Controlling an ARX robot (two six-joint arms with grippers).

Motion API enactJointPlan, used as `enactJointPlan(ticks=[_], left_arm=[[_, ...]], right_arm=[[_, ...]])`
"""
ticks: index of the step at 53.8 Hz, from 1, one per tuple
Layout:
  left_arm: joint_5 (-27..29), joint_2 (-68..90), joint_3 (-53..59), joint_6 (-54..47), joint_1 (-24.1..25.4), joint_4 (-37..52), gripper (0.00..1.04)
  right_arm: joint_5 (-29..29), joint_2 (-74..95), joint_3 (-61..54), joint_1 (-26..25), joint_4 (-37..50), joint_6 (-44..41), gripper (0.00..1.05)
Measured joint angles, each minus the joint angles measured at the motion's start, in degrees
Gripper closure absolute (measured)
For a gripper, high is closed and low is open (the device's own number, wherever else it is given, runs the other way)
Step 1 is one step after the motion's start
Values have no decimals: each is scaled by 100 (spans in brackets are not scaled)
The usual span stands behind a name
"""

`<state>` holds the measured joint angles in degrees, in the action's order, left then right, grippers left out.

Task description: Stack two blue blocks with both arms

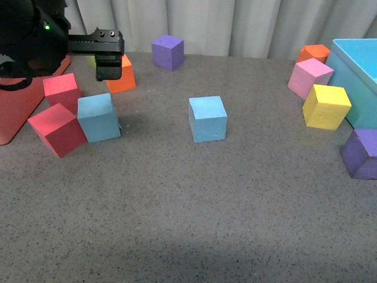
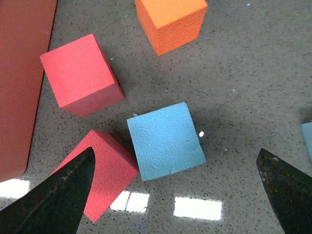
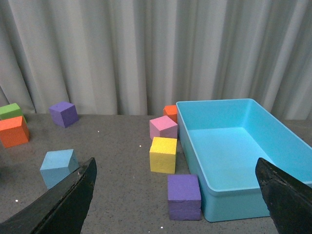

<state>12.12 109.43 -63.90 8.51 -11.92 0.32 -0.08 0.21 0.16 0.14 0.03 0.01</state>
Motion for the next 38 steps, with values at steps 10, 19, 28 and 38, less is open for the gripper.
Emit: enactJointPlan(ticks=[10, 19, 28, 38], left_arm=[[33, 702, -804, 160, 17, -664, 7], [-61, 1178, -1401, 328, 31, -1235, 7], [9, 1510, -1744, 501, 74, -1508, 7], [-20, 1858, -1963, 697, 109, -1738, 7]], right_arm=[[0, 0, 0, 0, 0, 0, 10], [0, 0, 0, 0, 0, 0, 10], [0, 0, 0, 0, 0, 0, 10], [0, 0, 0, 0, 0, 0, 10]])
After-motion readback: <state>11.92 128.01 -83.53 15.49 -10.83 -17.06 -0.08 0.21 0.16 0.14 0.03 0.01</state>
